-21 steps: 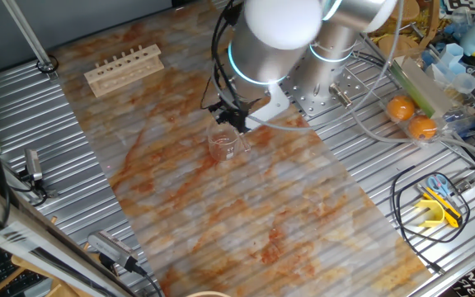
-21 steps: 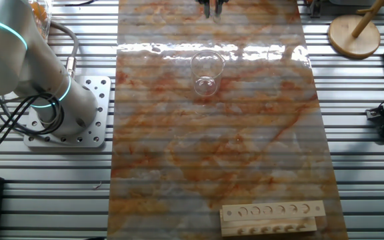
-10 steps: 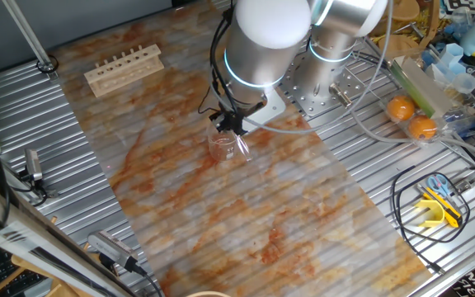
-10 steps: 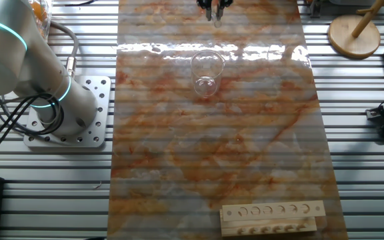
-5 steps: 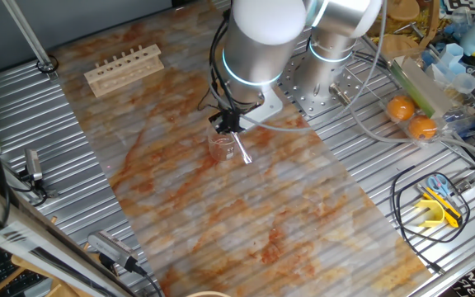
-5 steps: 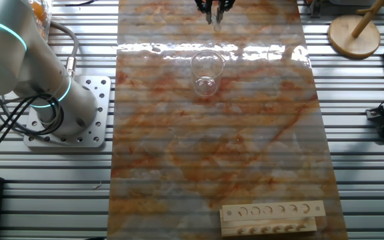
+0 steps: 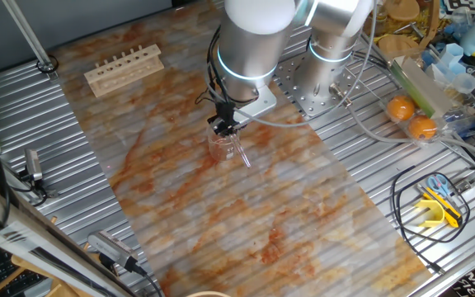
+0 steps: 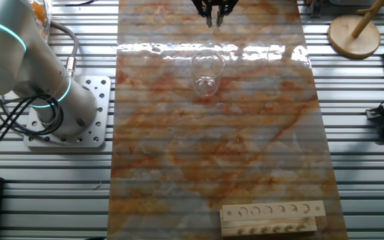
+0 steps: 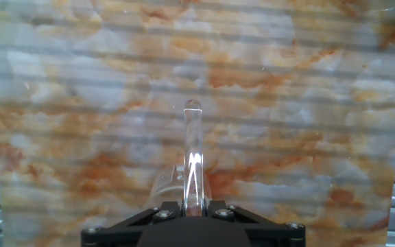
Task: Pour out the test tube
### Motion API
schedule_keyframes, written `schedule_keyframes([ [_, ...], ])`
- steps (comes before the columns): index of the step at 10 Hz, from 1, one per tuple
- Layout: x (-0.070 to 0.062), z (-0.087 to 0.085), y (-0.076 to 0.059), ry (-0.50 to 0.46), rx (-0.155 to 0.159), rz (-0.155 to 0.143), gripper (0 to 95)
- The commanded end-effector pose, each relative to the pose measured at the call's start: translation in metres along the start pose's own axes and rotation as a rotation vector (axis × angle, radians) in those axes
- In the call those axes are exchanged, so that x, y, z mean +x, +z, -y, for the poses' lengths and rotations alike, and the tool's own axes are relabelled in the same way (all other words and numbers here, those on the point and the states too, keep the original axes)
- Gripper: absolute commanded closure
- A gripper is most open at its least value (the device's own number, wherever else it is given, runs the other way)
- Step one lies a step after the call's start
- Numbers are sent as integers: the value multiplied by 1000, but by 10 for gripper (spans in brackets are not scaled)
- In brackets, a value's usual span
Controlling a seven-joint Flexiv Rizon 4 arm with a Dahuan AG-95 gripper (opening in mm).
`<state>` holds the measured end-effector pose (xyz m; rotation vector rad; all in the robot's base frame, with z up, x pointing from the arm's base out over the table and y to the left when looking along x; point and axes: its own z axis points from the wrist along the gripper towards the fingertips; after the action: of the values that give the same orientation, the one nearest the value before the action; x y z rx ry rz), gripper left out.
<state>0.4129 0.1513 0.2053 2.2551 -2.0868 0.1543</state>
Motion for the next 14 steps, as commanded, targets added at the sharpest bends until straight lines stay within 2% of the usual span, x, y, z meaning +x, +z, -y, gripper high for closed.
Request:
schedule_keyframes([
  [1, -1, -1, 0, 2, 7, 12, 950],
  [4, -2, 1, 1, 24, 18, 37, 950],
  [8, -8, 11, 8, 6, 22, 52, 950],
  [10, -8, 11, 13, 16, 25, 88, 950],
  [12, -9, 12, 15, 23, 27, 104, 950],
  [14, -9, 12, 16, 29, 26, 107, 950],
])
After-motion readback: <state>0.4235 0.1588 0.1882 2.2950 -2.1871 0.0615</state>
